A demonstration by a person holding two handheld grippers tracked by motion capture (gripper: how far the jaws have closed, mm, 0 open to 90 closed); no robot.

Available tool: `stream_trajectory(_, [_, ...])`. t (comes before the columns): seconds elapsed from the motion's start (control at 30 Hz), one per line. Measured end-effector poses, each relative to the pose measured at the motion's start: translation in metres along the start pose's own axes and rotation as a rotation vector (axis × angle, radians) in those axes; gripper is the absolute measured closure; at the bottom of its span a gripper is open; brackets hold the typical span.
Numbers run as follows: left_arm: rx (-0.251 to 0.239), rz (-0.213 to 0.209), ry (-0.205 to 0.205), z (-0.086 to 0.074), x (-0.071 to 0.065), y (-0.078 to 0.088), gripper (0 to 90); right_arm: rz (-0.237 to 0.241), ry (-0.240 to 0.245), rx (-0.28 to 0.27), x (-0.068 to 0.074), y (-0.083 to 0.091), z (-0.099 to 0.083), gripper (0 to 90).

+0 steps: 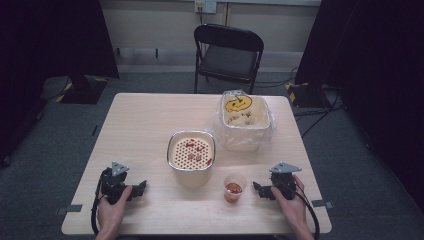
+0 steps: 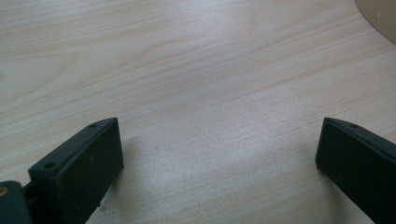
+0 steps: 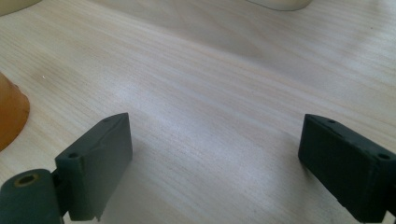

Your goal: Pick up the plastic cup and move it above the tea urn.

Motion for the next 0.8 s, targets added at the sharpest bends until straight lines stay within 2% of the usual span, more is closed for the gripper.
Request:
stream_trajectory(0.2, [0.002,-0.010,-0.004,0.000,0.000,0.000,0.0,-0.005,-0.003,0.002,0.000,0.000,0.000,9.0])
stream_trajectory(0.33, [0.003,-0.011,-0.006,0.000,0.000,0.000,0.0,-0.028,-0.025,0.009,0.000,0.001,-0.001,9.8])
stream_trajectory(0.37, [0.002,-0.011,-0.005,0.000,0.000,0.000,0.0,-0.042,-0.037,0.010,0.000,0.003,-0.001,13.1])
stream_trajectory(0.5, [0.003,-0.012,-0.006,0.000,0.000,0.000,0.0,-0.041,-0.049,0.019,0.002,0.006,-0.001,14.3])
stream_trajectory(0.63, [0.003,-0.011,-0.006,0.000,0.000,0.000,0.0,0.042,-0.059,0.041,0.011,0.017,-0.003,15.5])
stream_trajectory(0.67, [0.003,-0.011,-0.006,0.000,0.000,0.000,0.0,0.042,-0.059,0.041,0.011,0.017,-0.003,15.5])
stream_trajectory(0.77, [0.002,-0.010,-0.005,0.000,0.000,0.000,0.0,0.080,-0.048,0.040,0.020,0.025,-0.006,15.9])
stream_trajectory(0.8, [0.002,-0.009,-0.005,0.000,0.000,0.000,0.0,0.108,-0.029,0.037,0.028,0.029,-0.008,14.8])
Point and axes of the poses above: each handheld gripper's, and its own axes: y roughly backward along the jaws, z roughly out of its top, x roughly to its left, the point moved 10 cm from there along -y, roughly forward along the jaws, and after that the axes turned 14 degrees about -z, right-handed, at the moved point
